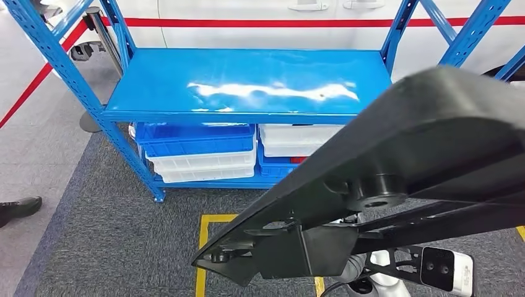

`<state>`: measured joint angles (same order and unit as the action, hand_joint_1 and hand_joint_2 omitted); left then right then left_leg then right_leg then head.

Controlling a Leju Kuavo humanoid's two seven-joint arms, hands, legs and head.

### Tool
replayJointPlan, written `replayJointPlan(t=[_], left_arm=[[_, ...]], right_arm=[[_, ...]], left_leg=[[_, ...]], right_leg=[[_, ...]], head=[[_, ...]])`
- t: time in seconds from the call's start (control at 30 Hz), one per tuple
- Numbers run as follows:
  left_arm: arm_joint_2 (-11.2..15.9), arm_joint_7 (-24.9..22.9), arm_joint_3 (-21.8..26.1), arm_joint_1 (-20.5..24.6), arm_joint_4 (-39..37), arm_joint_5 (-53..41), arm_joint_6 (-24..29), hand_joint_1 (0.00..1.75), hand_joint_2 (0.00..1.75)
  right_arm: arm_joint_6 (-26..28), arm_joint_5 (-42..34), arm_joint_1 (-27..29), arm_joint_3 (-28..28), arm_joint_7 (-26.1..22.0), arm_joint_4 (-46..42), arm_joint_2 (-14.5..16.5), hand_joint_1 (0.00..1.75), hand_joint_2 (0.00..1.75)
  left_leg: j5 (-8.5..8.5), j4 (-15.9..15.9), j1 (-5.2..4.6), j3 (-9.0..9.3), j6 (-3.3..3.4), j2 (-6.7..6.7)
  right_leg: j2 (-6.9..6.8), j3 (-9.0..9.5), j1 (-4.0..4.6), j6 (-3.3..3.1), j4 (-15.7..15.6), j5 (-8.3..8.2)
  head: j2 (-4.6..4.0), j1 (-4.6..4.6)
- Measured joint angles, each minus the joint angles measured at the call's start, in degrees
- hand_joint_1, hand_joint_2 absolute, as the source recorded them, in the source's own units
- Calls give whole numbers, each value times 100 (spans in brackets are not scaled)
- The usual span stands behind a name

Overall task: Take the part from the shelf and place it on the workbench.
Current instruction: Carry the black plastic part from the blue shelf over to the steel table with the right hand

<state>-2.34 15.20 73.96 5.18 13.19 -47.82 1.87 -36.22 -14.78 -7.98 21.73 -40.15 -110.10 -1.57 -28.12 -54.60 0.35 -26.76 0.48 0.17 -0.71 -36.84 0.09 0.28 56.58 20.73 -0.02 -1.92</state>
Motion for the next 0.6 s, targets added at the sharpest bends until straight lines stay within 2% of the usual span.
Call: replayJointPlan(t=[0.03,0.07,0.13,0.17,0.2,0.23,0.27,0.3,0.33,0.37,0.4,0.43,0.5,0.53,0.6], left_arm=[[-7,7,10,2,-1,-5,-8,0,175],[-15,15,16,5,-1,-10,-12,0,175],[-20,37,19,8,-1,-37,-14,0,175],[-22,49,19,6,-1,-60,-14,0,175],[-22,58,18,5,-1,-96,-14,0,175],[-22,63,16,4,-1,-134,-15,0,175],[-22,62,14,4,-1,-165,-17,0,175],[-22,60,12,5,-1,-191,-22,0,175],[-24,57,10,8,-1,-206,-26,0,175],[-26,52,9,12,-1,-219,-29,0,175],[-28,44,8,16,-1,-233,-31,0,175],[-30,31,6,19,-1,-245,-29,0,175],[-26,3,-5,17,-1,-267,-21,0,175],[-26,-8,-14,15,-1,-275,-16,0,175],[-26,-18,-27,10,-1,-297,-11,0,175]], right_arm=[[-12,-21,-21,-6,0,15,1,169,175],[-26,-38,-35,-16,0,31,0,169,175],[-85,-67,-46,-62,0,60,-1,169,175],[-131,-80,-45,-104,0,72,-1,169,175],[-183,-97,-44,-160,0,81,-2,169,175],[-229,-119,-43,-224,-1,87,-2,169,175],[-260,-140,-44,-286,-1,90,-3,169,175],[-282,-156,-47,-345,-2,91,-3,169,175],[-293,-166,-50,-392,-3,90,-3,169,175],[-298,-169,-51,-427,-3,87,-3,169,175],[-302,-170,-52,-457,-4,83,-3,169,175],[-308,-170,-49,-482,-4,78,-3,169,175],[-331,-170,-45,-535,-4,66,-3,169,175],[-352,-170,-45,-560,-5,63,-2,169,175],[-403,-152,-41,-603,-5,60,0,169,175]], left_leg=[[65,13,15,-47,44,12],[126,21,28,-104,79,24],[220,0,18,-250,114,31],[258,-13,14,-325,112,31],[293,-28,13,-393,107,31],[321,-45,13,-451,98,30],[344,-64,14,-493,86,30],[359,-83,14,-521,74,29],[374,-102,9,-544,55,29],[390,-115,6,-560,29,31],[408,-123,4,-574,2,32],[430,-124,3,-585,-32,34],[418,-152,4,-611,-94,31],[327,-261,8,-659,-124,27],[-54,-835,26,-893,-172,19]], right_leg=[[15,-54,-2,30,106,134],[30,-144,-9,58,350,377],[46,-372,-34,102,1125,920],[47,-456,-44,121,1481,1060],[47,-462,-51,132,1663,1062],[47,-356,-59,134,1624,959],[46,-130,-65,126,1347,800],[47,164,-66,102,919,684],[48,449,-54,73,489,630],[50,649,-38,45,162,623],[52,747,-20,21,-18,654],[54,765,-3,-1,-64,665],[51,747,-28,-72,-107,621],[43,738,-44,-117,-127,592],[21,706,-56,-181,-145,545]], head=[[0,0],[0,0],[0,0],[0,0],[0,0],[0,0],[0,0],[0,0],[0,0],[0,0],[0,0],[0,0],[0,0],[0,-1],[0,-1]])
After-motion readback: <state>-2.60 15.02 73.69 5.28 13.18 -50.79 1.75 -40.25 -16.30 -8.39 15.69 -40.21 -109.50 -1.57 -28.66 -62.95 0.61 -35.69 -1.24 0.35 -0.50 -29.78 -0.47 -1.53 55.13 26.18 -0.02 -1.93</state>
